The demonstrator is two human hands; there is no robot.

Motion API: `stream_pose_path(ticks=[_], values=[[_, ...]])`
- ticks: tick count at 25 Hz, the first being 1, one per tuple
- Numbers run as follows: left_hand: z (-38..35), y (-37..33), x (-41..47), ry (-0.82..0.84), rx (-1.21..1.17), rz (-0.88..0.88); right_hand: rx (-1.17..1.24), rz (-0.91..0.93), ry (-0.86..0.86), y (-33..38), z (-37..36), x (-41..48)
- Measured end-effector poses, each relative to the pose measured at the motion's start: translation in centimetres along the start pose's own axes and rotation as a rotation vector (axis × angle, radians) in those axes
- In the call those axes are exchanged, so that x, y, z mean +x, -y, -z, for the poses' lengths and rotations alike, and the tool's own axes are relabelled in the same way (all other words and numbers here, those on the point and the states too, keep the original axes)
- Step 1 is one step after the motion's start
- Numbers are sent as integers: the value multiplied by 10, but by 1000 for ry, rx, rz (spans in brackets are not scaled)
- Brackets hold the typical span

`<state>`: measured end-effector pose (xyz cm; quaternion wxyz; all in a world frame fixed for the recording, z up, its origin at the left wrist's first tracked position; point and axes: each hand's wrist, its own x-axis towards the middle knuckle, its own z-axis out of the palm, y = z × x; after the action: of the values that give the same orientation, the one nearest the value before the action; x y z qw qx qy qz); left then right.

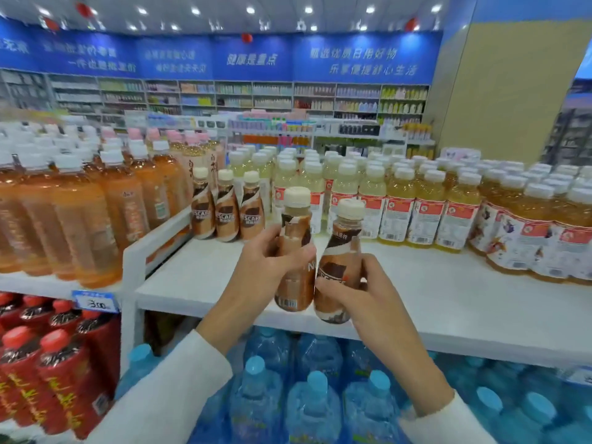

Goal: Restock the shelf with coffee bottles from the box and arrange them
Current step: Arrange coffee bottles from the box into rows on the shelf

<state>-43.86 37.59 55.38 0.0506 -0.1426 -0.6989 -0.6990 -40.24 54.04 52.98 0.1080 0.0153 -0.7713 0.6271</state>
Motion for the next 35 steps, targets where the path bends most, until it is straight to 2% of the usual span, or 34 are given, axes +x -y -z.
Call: stream_pose_path(ticks=[3,6,14,19,22,27,32,35], values=[[-1,7,26,35,56,-45,21,6,-31,-2,-3,26],[2,26,40,40,67,-16,12,4,-58,-13,-8,37],[1,68,38,21,58,-2,-17,67,-101,-44,-23,41],[0,82,19,-209,238,40,-297,98,-210,-57,-20,27],[2,82,15,-232,302,28,-303,148,-268,-59,-24,25],[10,79,20,-121,316,36,-315,149,-325,-62,-26,30],[40,78,38,185,235,74,-214,86,-147,-59,-13,39],[41,79,36,259,269,80,-194,74,-71,-56,-9,42]])
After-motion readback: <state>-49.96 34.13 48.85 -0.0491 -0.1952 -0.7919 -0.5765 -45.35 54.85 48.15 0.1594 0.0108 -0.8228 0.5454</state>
